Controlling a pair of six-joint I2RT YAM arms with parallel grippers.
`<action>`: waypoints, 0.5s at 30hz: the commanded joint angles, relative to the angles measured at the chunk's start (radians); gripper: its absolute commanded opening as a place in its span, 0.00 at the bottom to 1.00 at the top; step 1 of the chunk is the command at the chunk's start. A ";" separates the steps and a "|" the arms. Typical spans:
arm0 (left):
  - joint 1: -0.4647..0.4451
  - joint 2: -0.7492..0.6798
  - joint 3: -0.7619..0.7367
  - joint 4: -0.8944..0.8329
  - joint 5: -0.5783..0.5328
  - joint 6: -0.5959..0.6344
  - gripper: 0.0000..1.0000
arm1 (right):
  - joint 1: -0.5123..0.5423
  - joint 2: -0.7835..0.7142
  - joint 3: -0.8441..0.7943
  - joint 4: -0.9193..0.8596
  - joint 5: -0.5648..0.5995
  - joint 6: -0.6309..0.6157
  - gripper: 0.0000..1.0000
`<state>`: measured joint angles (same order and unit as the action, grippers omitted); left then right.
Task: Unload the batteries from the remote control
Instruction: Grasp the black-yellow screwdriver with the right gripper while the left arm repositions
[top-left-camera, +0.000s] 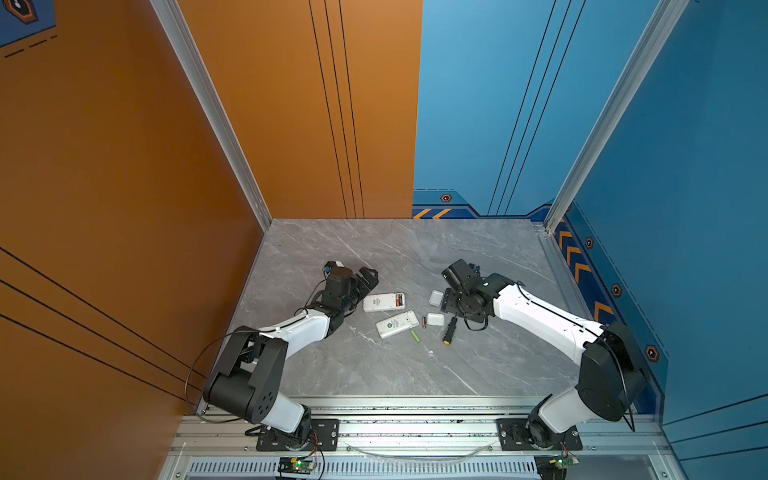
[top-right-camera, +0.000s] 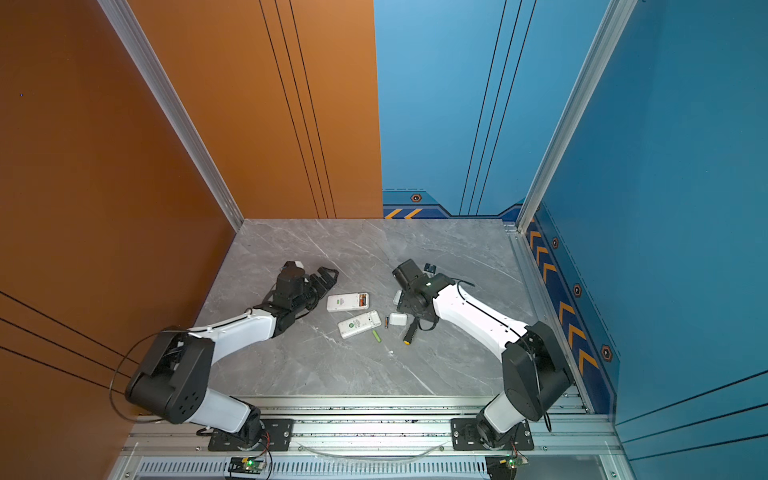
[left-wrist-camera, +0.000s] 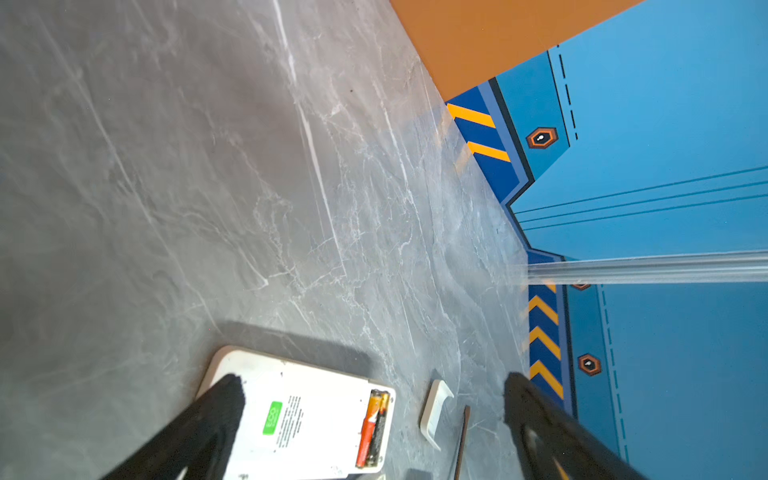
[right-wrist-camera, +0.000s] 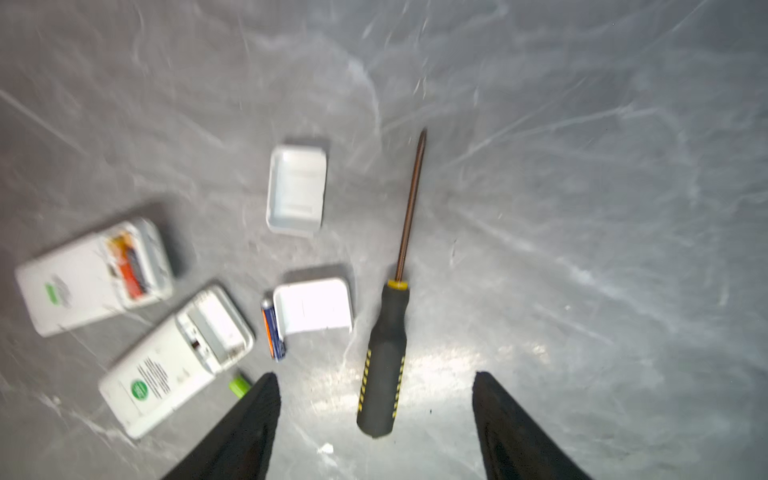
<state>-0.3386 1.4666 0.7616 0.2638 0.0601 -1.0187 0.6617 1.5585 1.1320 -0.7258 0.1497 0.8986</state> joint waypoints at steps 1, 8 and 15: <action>0.003 -0.050 0.107 -0.295 0.009 0.142 0.98 | 0.032 0.021 -0.066 0.040 -0.040 0.099 0.72; -0.036 -0.106 0.174 -0.408 0.009 0.171 0.98 | 0.077 0.038 -0.116 0.059 -0.009 0.130 0.68; -0.068 -0.150 0.261 -0.572 0.053 0.242 0.98 | 0.075 0.084 -0.169 0.135 -0.006 0.134 0.58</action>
<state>-0.3954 1.3590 0.9882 -0.1947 0.0872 -0.8299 0.7403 1.6157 0.9783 -0.6258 0.1276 1.0134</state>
